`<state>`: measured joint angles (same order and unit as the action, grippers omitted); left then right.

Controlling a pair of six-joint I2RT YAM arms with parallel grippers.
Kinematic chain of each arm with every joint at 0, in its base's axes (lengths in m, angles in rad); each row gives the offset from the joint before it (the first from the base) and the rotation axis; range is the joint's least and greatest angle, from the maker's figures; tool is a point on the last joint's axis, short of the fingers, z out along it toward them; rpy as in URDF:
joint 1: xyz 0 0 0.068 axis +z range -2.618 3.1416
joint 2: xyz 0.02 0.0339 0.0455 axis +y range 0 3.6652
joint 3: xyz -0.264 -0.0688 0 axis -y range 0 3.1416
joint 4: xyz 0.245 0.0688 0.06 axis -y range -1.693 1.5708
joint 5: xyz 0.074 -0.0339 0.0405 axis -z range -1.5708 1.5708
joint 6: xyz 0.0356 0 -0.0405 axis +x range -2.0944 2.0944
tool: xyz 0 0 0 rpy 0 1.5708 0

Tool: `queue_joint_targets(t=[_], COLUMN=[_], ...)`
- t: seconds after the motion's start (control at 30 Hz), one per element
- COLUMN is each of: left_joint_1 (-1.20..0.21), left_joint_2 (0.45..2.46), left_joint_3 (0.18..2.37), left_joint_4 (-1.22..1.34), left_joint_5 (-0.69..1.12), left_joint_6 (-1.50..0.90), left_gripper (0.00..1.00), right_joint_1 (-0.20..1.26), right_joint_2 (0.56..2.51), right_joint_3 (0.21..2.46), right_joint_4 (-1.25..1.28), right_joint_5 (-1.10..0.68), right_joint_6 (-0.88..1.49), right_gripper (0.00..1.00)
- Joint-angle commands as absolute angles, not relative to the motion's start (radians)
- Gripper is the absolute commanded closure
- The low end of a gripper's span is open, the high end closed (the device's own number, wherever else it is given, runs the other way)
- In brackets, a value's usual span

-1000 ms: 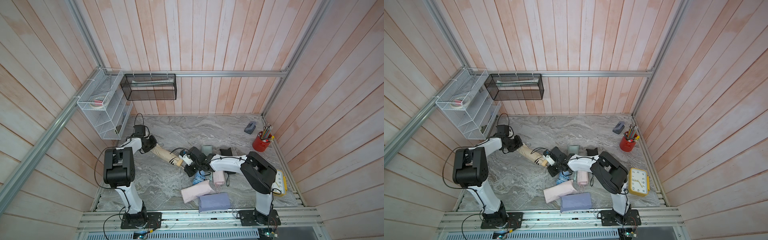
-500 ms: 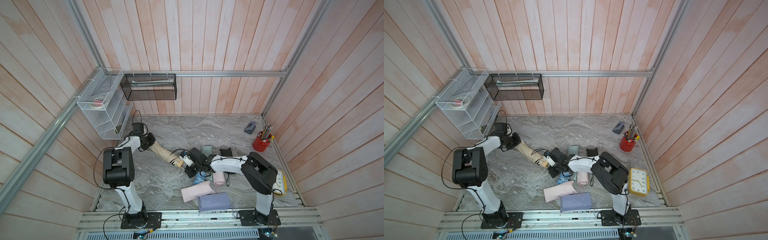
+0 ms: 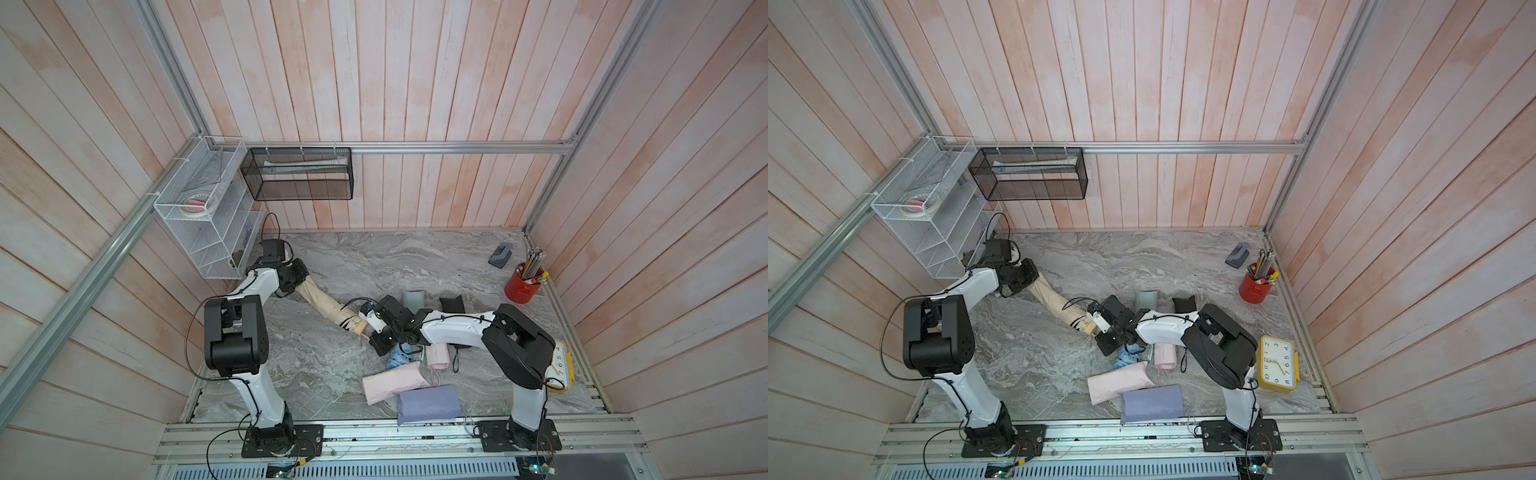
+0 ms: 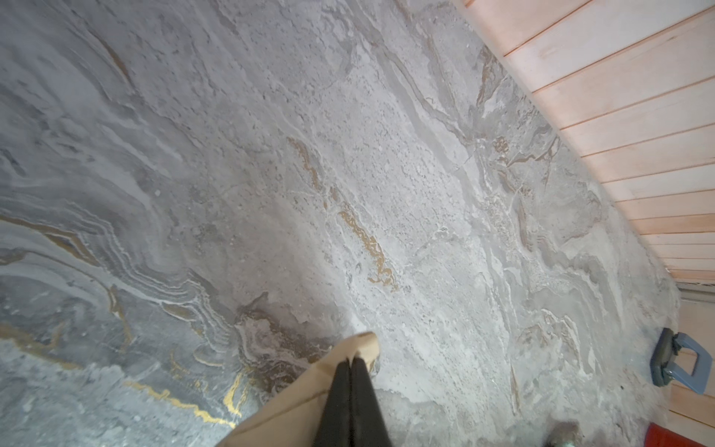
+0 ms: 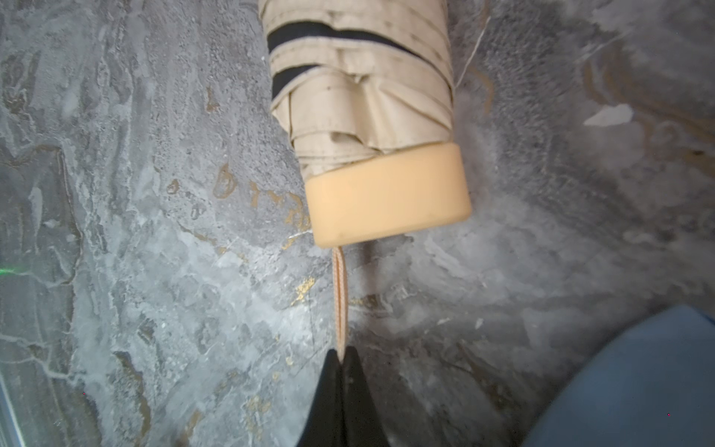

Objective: Take umbrellas out of sleeves
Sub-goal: Place the umbrella sleeve at the center of the board.

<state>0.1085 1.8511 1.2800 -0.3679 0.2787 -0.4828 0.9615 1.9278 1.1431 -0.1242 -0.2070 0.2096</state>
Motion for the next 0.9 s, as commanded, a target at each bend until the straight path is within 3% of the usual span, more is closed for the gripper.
queue_joint_targets(t=[0.0, 0.7, 0.77, 0.87], left_joint_1=[0.114, 0.114, 0.114, 0.114], left_joint_2=[1.826, 1.967, 1.978, 1.976], left_joint_3=[1.317, 1.542, 1.555, 1.561], left_joint_4=[-0.395, -0.490, -0.494, -0.493], left_joint_5=[0.245, 0.147, 0.149, 0.153], left_joint_6=[-0.451, -0.391, -0.389, -0.389], left_gripper=[1.00, 1.00, 0.85, 0.54], right_joint_1=[0.969, 0.971, 0.971, 0.971], right_joint_2=[1.913, 1.910, 1.909, 1.907], right_joint_3=[1.117, 1.142, 1.149, 1.161], right_joint_4=[-0.181, -0.190, -0.194, -0.200], right_joint_5=[-0.199, -0.198, -0.199, -0.200], right_joint_6=[0.219, 0.216, 0.216, 0.212], right_gripper=[1.00, 1.00, 1.00, 1.00])
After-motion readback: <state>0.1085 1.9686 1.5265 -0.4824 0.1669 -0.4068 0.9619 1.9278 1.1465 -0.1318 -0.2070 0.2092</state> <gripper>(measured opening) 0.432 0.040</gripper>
